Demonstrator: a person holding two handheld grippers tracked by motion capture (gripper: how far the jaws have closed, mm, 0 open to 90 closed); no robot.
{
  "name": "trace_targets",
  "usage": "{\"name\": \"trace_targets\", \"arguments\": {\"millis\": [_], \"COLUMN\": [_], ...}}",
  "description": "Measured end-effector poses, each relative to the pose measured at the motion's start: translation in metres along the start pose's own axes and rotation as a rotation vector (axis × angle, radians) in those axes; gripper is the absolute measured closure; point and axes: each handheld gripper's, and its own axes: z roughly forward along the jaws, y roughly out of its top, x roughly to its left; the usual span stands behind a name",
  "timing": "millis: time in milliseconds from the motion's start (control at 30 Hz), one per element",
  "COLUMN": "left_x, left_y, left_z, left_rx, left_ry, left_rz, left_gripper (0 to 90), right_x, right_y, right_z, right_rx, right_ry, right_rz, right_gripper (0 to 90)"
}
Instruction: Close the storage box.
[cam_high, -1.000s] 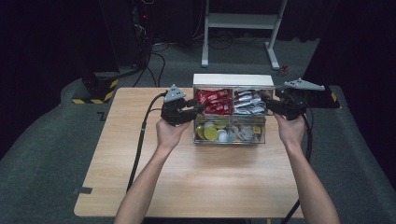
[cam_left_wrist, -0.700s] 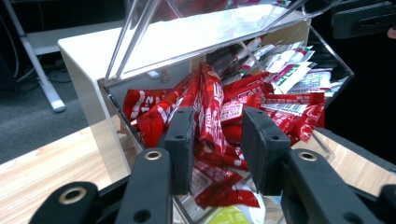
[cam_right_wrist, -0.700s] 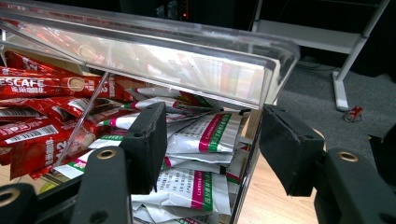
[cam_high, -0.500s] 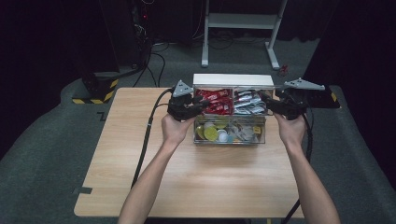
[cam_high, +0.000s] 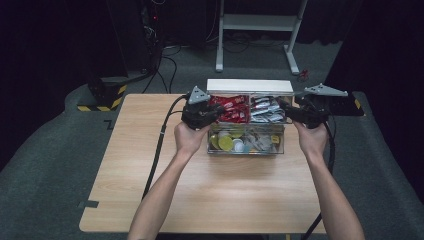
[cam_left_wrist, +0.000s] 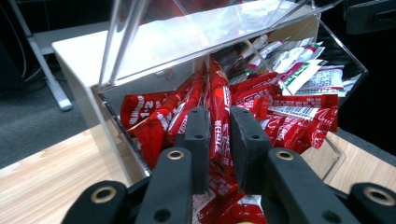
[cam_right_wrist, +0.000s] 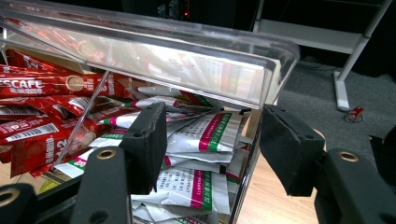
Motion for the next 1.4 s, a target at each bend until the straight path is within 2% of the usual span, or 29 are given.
{"name": "trace_targets", "arguments": {"millis": [200, 533, 833, 1200, 1400], "left_x": [-0.001, 0.01, 0.011, 0.01, 0.013], "left_y": [0.0, -0.006, -0.007, -0.007, -0.008], "left_z": [-0.008, -0.024, -0.032, -0.05, -0.058], "left_rx": [-0.005, -0.025, -0.039, -0.046, -0.056], "left_ry": [0.014, -0.034, -0.06, -0.05, -0.057], "left_rz": [0.028, -0.004, 0.0, 0.024, 0.016], "left_gripper": [80.5, 84.5, 85.2, 85.3, 85.8], "right_x": [0.001, 0.002, 0.002, 0.002, 0.002], "right_y": [0.001, 0.001, 0.001, 0.002, 0.002], "right_z": [0.0, 0.0, 0.0, -0.002, -0.003], "right_rx": [0.001, 0.004, 0.006, 0.007, 0.007], "right_ry": [0.007, -0.002, -0.001, 0.002, 0.002], "right_rz": [0.011, 0.005, 0.003, 0.005, 0.007], "right_gripper": [38.9, 39.0, 39.1, 39.6, 39.6]}}
